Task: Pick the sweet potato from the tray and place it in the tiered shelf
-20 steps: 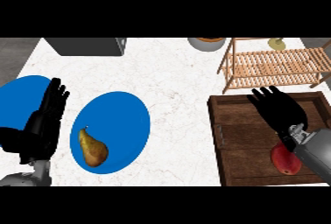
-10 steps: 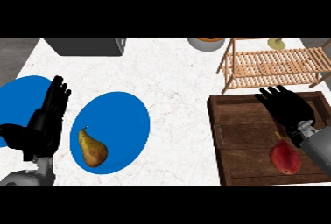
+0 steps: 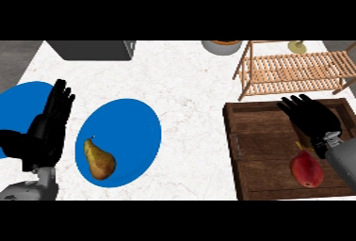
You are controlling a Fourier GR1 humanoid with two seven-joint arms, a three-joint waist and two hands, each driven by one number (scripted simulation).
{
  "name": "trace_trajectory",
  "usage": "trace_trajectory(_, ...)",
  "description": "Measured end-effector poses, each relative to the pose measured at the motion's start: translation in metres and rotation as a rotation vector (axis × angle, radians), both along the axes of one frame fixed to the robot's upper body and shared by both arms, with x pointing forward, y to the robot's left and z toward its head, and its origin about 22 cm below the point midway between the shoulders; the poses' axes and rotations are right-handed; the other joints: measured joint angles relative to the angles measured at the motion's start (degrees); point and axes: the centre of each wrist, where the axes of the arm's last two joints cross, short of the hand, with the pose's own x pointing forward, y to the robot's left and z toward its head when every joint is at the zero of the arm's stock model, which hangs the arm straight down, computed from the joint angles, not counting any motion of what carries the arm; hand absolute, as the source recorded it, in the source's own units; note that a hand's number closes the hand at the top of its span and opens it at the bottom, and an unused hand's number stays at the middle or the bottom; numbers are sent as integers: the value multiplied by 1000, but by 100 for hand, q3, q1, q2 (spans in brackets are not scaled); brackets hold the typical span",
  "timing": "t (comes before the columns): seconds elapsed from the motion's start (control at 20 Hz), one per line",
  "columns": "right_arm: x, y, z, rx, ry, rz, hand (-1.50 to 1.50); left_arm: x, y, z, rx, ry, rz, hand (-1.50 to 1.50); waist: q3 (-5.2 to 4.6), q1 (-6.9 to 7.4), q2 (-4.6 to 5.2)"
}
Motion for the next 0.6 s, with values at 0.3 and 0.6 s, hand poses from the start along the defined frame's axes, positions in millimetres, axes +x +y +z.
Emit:
trace_trajectory(0.3, 2, -7, -16, 11, -6, 5, -150, 1, -5, -8, 0, -7, -2, 0, -16, -9, -13)
trace_trajectory(0.6, 11, -14, -25, 0, 22, -8, 150, -1, 4, -2, 0, -3, -3, 0, -44, 12, -46)
